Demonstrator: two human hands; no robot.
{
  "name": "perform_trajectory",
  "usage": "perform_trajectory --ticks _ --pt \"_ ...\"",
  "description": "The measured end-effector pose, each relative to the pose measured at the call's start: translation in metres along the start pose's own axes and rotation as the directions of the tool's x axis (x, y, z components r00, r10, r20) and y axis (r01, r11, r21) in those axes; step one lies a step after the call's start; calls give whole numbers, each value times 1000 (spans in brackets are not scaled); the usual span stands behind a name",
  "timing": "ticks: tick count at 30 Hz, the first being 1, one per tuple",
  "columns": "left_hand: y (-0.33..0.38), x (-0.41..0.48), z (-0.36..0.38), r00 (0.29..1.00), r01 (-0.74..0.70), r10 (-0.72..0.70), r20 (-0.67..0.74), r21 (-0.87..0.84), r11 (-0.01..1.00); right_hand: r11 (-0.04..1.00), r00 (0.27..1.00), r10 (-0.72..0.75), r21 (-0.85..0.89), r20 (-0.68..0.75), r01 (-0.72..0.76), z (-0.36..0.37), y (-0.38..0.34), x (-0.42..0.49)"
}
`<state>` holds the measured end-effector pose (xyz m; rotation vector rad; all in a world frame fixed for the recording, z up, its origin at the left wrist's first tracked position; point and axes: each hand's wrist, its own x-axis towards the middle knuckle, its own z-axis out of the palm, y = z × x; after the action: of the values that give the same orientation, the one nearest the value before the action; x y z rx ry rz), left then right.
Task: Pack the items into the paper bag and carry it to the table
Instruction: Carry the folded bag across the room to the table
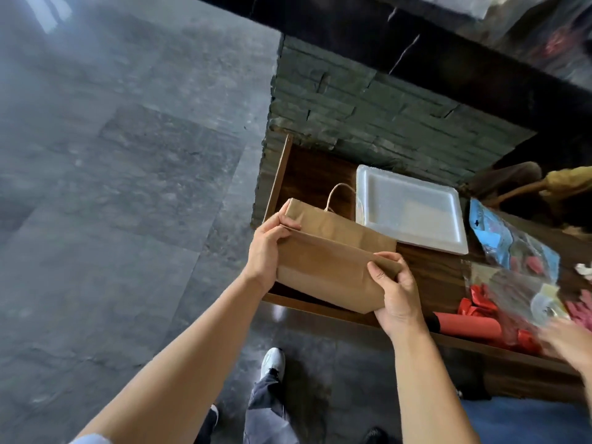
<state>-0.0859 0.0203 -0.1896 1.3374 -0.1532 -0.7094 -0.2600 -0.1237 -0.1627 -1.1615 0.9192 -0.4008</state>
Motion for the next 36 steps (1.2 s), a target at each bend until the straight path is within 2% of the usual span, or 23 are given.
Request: perform_trajectory --ticks 4,7,10,13,15,16,19,21,24,27,29,31,36 --pt "61 -22 -43 998 -68 68 -4 -67 995 992 991 -107 -57 77 112 55 -39 -41" --pt "120 -41 -108 989 -140 131 -66 -141 980 983 975 -153 -76 164 167 137 -58 -65" --pt "172 -68 -212 947 -267 228 -226 -158 951 965 928 -202 -98 314 243 251 -62 -85" --pt "199 -123 -328 845 -362 260 -468 -143 921 940 822 -190 -142 537 310 375 -46 -114" --pt "210 -182 -406 707 -417 260 -658 -89 905 911 684 -151 -168 714 377 467 -27 -150" --pt "213 -222 -445 606 -443 252 -754 -57 895 910 592 -104 -164 799 381 516 -13 -176" --pt "205 -357 -533 237 -482 184 -954 49 875 937 249 73 -151 966 314 633 48 -281" --pt "187 -445 -563 17 -498 132 -991 106 860 949 21 165 -165 986 271 677 91 -358" --pt "155 -573 -570 -325 -479 42 -945 203 854 948 -311 289 -224 905 228 708 152 -481" --pt "128 -659 -548 -580 -439 -51 -813 259 860 933 -537 358 -271 764 237 708 192 -578" --pt "114 -698 -533 -682 -448 -131 -720 269 852 921 -640 389 -282 663 268 703 213 -627" --pt "108 -720 -530 -729 -472 -187 -658 286 834 911 -695 411 -301 590 284 707 229 -660" --pt "110 -746 -580 -784 -491 -240 -572 335 804 898 -727 434 -326 532 297 755 264 -713"
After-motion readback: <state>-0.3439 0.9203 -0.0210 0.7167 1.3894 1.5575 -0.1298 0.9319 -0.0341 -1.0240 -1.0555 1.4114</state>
